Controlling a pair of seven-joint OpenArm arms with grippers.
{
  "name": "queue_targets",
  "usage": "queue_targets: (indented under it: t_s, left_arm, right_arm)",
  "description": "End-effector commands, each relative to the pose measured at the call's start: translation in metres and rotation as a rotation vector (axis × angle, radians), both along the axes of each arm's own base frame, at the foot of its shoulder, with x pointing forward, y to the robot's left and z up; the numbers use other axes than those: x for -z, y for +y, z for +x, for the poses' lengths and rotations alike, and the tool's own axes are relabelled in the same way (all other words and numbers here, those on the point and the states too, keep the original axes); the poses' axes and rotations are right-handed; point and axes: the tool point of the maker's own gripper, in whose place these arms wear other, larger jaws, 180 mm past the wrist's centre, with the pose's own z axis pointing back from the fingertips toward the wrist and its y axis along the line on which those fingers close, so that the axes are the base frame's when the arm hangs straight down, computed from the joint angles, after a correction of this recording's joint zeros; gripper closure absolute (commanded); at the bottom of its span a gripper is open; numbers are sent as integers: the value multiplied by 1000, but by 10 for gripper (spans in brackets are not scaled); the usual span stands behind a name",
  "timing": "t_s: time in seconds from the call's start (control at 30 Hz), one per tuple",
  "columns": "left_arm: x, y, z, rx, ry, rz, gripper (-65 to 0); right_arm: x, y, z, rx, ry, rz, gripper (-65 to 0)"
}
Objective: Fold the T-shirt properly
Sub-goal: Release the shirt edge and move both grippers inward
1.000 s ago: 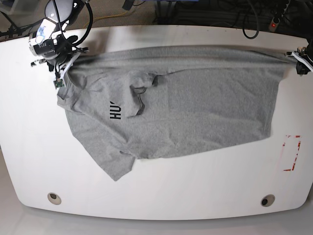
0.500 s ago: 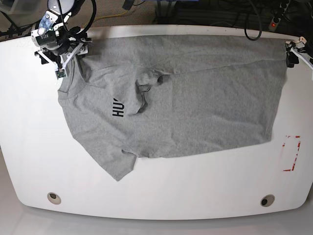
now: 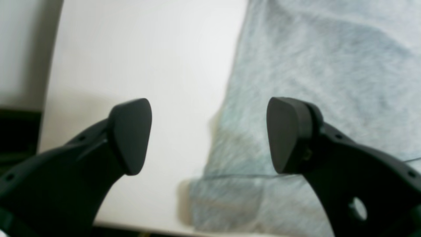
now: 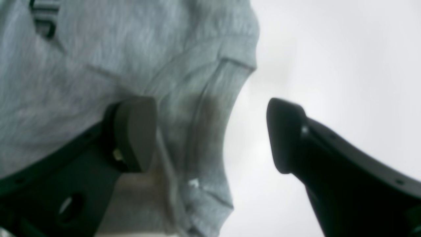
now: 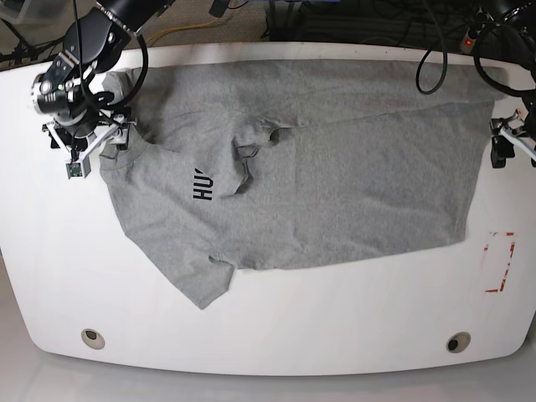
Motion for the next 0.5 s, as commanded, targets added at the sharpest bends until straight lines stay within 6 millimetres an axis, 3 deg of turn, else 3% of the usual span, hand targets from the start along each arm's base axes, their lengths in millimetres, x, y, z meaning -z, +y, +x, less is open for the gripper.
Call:
queue_targets:
  t_s: [0.0,0.3,0.47]
  left_arm:
    - [-14,-7,15,37,-50,14,-511]
    - [1,-29,35,84,5,91,-511]
    - [1,-31,41,65,-5,96,-511]
  right_arm:
    - [-14,-18,25,12,-44,-26,-496]
    - [0,-34,95,27,-37,99,-496]
    - [13,-36,118,28,-42,164,-496]
